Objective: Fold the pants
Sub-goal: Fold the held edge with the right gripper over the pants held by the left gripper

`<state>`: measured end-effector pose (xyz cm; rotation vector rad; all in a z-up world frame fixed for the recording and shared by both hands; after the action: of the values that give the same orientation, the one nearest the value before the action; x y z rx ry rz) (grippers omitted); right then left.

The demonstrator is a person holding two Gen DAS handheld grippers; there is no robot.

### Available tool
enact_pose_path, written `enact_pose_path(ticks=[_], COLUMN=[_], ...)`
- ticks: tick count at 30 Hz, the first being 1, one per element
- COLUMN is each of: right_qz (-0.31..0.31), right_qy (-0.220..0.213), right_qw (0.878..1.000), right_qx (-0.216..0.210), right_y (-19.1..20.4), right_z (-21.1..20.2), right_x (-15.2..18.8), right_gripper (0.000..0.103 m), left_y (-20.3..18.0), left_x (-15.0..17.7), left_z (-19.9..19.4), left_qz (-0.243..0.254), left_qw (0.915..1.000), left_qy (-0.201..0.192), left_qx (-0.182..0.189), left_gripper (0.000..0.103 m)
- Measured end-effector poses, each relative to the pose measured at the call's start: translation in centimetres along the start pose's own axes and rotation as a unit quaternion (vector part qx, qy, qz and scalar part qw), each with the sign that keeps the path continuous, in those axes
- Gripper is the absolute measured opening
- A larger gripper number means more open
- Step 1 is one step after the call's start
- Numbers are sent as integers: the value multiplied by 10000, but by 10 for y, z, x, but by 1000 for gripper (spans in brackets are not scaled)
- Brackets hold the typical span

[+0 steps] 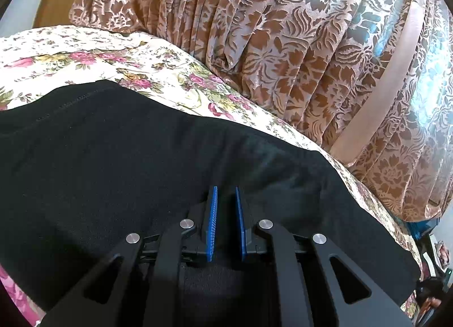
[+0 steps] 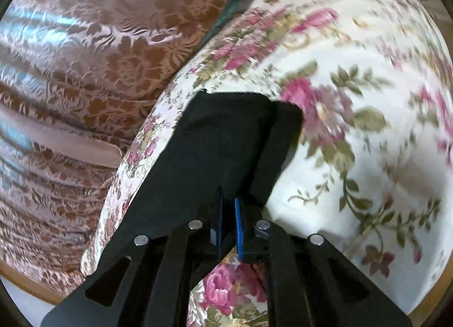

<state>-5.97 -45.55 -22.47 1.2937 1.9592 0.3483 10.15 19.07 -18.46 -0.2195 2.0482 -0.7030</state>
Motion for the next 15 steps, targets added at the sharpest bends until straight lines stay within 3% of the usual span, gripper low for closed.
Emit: enact_pose_path(ticks=[3,5,7,9,12,14,15], right_qz=[-100,-165,-113,-28,164,324,331], right_qy=[-58,-122,-227,-312,-288,-197,-155], right_qw=[9999,9997,9995,9993,9992,9990,9991], right_qx=[-53,-114,-203,-196,-238,-242,-201], right_y=[7,10,10,7,1,-3,-4], right_z=[-4,-9,-13,-12,-2,6,9], right_x=[-2,-7,-13,-23,-36,-42,-42], right_gripper=[12,29,40,40,40,32,21], left_y=[-2,-12,-29,-56,-112,-151,-173], left_x=[0,-1,-1,4,23,43,56], left_z=[1,3,2,3,15,30,41], left_qz=[77,274,481,708,1145,1437,1631], left_qw=[9999,9990,9985,9971,9874,9742,9649], left_qy=[9,118,143,237,696,1141,1405], left_qx=[-124,-328,-206,138,841,1317,1507], left_gripper=[12,12,12,11,11,11,11])
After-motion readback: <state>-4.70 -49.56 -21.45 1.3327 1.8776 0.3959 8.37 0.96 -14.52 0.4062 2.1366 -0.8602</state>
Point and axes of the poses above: each gripper's, at about its wrist camera, not at the fingertips, and z roughly the way its jaws point, y to its left, x to its underside, the point moved 6 cm from there along z, roughly the way its jaws point, and after that the axes turned 10 degrees about x, right-handed, at the moved point
